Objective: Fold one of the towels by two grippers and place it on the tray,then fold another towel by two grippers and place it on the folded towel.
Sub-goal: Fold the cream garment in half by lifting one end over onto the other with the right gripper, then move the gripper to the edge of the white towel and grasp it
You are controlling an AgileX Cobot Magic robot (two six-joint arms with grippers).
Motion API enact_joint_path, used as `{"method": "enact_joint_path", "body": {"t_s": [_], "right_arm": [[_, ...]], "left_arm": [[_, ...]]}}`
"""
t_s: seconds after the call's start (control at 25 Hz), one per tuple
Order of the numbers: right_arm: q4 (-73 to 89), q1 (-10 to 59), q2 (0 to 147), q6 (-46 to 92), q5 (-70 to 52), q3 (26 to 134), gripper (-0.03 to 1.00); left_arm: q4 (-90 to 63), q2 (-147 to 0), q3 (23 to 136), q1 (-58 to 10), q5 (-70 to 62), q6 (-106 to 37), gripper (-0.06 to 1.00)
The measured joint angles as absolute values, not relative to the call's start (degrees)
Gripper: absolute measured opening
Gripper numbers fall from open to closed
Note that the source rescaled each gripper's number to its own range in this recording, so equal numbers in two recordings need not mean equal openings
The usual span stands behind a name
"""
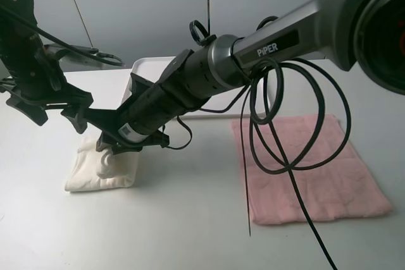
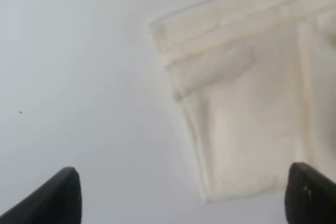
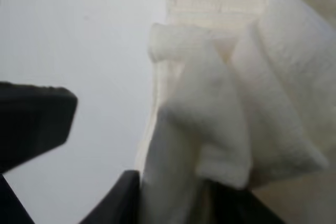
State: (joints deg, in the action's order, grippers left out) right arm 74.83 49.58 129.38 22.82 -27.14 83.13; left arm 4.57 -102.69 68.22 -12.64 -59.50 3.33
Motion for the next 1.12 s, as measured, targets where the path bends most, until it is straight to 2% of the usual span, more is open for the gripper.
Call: {"method": "enact_joint_path", "body": {"t_s": [0.08,0.16,0.44,0.88,1.12], "right_arm": [[78.9,49.6,129.4,26.4,-27.1,83.1,0.58],[80.4,49.6,129.4,28.1,-27.1,83.1,0.62],[75.4,49.6,129.4,28.9,-27.4,83.1,0.6],[66.2,46.4,126.3,28.9,-39.6,83.1,0.6],[56.0,45.0,125.9,24.5,-40.5,83.1,0.67]], "left_arm": [[4.0,-102.6,68.4,-12.6,-59.5,2.9,0.99],[3.9,-102.6,68.5,-12.6,-59.7,2.9,0.99],[3.9,-102.6,68.5,-12.6,-59.8,2.5,0.99],[3.9,-102.6,68.5,-12.6,-60.2,1.7,0.99],[3.5,-102.6,68.5,-12.6,-61.5,1.5,0.99]]}}
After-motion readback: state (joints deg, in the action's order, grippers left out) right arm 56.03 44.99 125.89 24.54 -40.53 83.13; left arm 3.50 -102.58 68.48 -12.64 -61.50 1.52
